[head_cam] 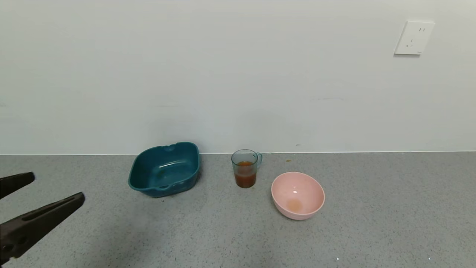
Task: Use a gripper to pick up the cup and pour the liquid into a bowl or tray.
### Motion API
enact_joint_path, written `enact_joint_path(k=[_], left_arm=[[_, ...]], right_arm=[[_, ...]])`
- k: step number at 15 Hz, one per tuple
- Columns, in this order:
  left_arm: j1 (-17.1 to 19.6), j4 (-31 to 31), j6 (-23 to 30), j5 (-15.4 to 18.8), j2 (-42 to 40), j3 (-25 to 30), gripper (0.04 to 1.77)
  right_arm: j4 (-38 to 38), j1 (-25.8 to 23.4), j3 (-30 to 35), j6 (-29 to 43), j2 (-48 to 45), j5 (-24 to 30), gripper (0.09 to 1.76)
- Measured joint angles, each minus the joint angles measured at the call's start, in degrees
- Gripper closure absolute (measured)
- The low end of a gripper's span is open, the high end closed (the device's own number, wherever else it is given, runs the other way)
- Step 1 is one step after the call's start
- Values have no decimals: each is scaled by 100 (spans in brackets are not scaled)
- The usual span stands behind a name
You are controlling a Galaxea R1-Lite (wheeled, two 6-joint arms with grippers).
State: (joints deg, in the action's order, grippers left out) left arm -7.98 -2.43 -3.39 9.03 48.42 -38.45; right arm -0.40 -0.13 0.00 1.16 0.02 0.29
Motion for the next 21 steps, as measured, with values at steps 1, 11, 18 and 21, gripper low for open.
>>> enact_joint_path(k=[1, 11, 18, 21], left_arm=[[-227, 22, -9, 22, 297, -110, 9], [-1359, 1679, 1, -52, 3252, -510, 9], [-1674, 2761, -49, -107, 4946, -617, 9], [-1742, 3318, -49, -118, 5621, -691, 9]], right_arm=[[0, 0, 0, 2, 0, 0, 14], [0, 0, 0, 0, 0, 1, 14], [0, 0, 0, 2, 0, 4, 14], [0, -5, 0, 2, 0, 1, 14]])
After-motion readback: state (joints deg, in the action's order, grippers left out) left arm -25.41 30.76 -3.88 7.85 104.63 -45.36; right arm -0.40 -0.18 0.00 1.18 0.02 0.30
